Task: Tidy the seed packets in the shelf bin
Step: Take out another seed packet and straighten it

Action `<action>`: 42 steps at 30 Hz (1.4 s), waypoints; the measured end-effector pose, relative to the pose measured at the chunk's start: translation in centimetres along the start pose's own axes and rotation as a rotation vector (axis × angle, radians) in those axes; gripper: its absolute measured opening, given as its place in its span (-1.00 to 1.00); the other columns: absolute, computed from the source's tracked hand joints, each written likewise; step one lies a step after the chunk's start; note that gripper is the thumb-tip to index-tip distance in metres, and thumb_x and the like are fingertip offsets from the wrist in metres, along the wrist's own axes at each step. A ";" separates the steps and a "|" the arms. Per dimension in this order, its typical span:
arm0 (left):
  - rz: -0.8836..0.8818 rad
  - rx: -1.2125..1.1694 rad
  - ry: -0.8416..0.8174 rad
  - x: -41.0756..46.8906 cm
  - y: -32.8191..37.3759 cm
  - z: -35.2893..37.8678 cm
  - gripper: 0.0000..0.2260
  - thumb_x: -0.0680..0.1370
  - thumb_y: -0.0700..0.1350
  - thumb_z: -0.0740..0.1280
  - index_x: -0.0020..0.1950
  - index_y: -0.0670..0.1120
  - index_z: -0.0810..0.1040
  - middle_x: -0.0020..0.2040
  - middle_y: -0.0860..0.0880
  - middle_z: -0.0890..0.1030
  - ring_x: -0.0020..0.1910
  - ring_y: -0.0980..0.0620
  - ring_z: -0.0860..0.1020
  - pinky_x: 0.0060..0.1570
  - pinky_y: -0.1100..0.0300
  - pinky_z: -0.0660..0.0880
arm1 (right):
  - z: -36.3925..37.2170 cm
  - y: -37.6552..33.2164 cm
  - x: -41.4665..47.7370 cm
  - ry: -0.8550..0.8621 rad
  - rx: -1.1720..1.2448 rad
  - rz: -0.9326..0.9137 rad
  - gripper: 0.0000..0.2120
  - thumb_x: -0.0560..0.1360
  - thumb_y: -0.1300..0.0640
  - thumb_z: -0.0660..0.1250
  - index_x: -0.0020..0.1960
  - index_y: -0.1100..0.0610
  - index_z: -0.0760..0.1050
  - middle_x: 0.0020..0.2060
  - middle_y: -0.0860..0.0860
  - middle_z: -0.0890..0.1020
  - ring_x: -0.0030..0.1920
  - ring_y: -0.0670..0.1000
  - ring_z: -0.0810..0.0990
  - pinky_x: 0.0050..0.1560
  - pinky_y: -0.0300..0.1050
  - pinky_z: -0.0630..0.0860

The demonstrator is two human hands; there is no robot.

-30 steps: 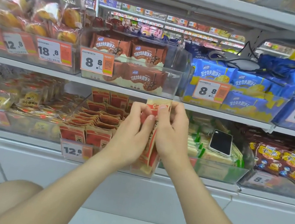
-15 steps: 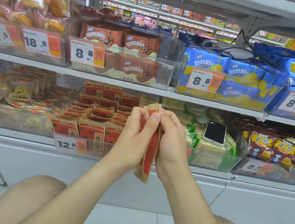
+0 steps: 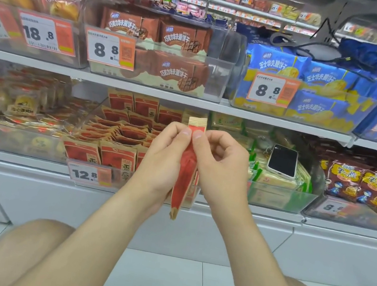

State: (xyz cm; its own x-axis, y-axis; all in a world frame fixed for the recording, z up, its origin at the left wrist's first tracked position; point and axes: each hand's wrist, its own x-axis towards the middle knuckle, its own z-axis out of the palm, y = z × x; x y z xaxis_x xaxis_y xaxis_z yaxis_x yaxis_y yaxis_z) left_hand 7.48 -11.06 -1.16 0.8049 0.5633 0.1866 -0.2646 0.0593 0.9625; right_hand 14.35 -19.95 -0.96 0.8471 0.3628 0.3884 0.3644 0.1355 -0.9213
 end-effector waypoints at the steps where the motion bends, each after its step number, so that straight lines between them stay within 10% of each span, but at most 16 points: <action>1: -0.013 -0.017 0.009 0.0 0.1 -0.1 -0.75 0.80 -0.07 0.17 0.00 -0.09 0.52 -0.18 -0.13 0.58 -0.23 -0.04 0.55 -0.23 0.04 0.49 | -0.3 -0.1 0.0 -0.053 -0.003 0.018 -0.91 0.62 0.15 0.47 -0.05 0.14 0.66 -0.18 0.15 0.73 -0.22 -0.05 0.65 -0.12 -0.02 0.64; 7: -0.040 -0.136 0.043 -0.2 0.2 -0.3 -0.79 0.77 0.01 0.22 0.06 -0.08 0.54 0.13 -0.42 0.64 0.15 -0.43 0.65 0.25 -0.47 0.55 | -1.5 -0.8 -0.8 -0.261 -0.070 0.031 -0.94 0.65 0.16 0.44 0.11 0.09 0.61 -0.24 0.08 0.66 -0.24 -0.05 0.62 -0.24 -0.18 0.57; 11: -0.094 -0.188 0.050 -0.7 0.6 -0.1 -0.80 0.81 -0.03 0.16 0.15 -0.11 0.48 -0.07 -0.22 0.72 -0.08 -0.18 0.71 -0.08 -0.12 0.67 | -2.4 -1.7 -0.7 -0.395 -0.030 0.123 -0.87 0.68 0.13 0.40 0.22 0.02 0.59 -0.02 0.12 0.71 -0.13 -0.01 0.71 -0.13 -0.05 0.71; 17: -0.110 -0.263 0.179 0.5 1.1 -1.2 -0.81 0.79 -0.02 0.21 0.09 -0.10 0.50 -0.19 -0.12 0.57 -0.14 -0.15 0.59 0.15 -0.32 0.53 | -2.3 -1.5 -1.7 -0.589 -0.148 0.096 -0.48 0.67 0.20 0.37 0.48 -0.29 0.40 0.21 -0.04 0.63 0.05 -0.07 0.69 -0.08 -0.12 0.68; 22: -0.208 -0.270 0.150 0.2 1.5 -1.5 -0.77 0.79 0.06 0.20 0.09 -0.06 0.49 -0.03 -0.21 0.61 0.23 -0.55 0.62 0.03 -0.45 0.61 | -3.0 -1.7 -1.7 -0.682 -0.167 0.111 -0.27 0.57 0.27 0.44 0.52 -0.38 0.35 0.27 -0.01 0.60 -0.03 0.02 0.77 0.03 -0.01 0.71; 28: -0.087 -0.028 0.015 0.1 1.4 -2.2 -0.69 0.74 0.07 0.30 0.13 -0.19 0.58 -0.09 -0.12 0.70 -0.05 -0.09 0.73 0.06 -0.11 0.65 | -3.3 -1.4 -0.9 -0.459 -0.113 0.090 -0.51 0.57 0.20 0.51 0.42 -0.15 0.53 0.17 -0.03 0.72 0.11 0.00 0.74 0.03 -0.01 0.73; 32: -0.188 0.091 -0.149 -0.6 1.3 -2.4 -0.67 0.68 0.06 0.40 0.12 -0.20 0.74 0.13 -0.14 0.77 0.14 -0.09 0.75 0.26 -0.09 0.66 | -3.3 -1.0 -0.2 -0.205 -0.121 0.174 -0.76 0.61 -0.04 0.49 0.14 0.08 0.56 -0.07 0.07 0.77 -0.12 0.08 0.77 -0.04 0.02 0.72; 36: -0.148 0.173 -0.189 -1.4 0.8 -2.5 -0.69 0.62 0.05 0.46 0.07 -0.20 0.77 0.12 -0.18 0.77 0.20 -0.15 0.73 0.32 -0.09 0.64 | -3.4 -0.3 -0.6 -0.244 -0.114 0.131 -0.59 0.68 -0.14 0.34 -0.09 0.19 0.63 -0.14 0.27 0.71 -0.18 0.19 0.68 0.07 0.38 0.64; 42: -0.157 0.175 -0.196 -1.4 1.1 -3.5 -0.77 0.66 -0.11 0.44 0.11 -0.27 0.76 0.06 -0.18 0.78 0.12 -0.10 0.77 0.16 0.14 0.68 | -2.7 0.8 -0.9 -0.296 -0.324 -0.018 -0.49 0.70 -0.23 0.17 -0.13 0.13 0.62 -0.27 0.16 0.68 -0.18 0.26 0.68 -0.13 0.35 0.65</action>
State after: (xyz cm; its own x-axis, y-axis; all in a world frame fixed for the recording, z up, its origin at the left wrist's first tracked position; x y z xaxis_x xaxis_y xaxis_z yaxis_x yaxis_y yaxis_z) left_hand 4.21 -8.88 -1.02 0.9205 0.3876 0.0506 -0.0468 -0.0191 0.9987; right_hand 14.94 -22.65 -2.01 0.7090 0.6182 0.3392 0.5210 -0.1351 -0.8428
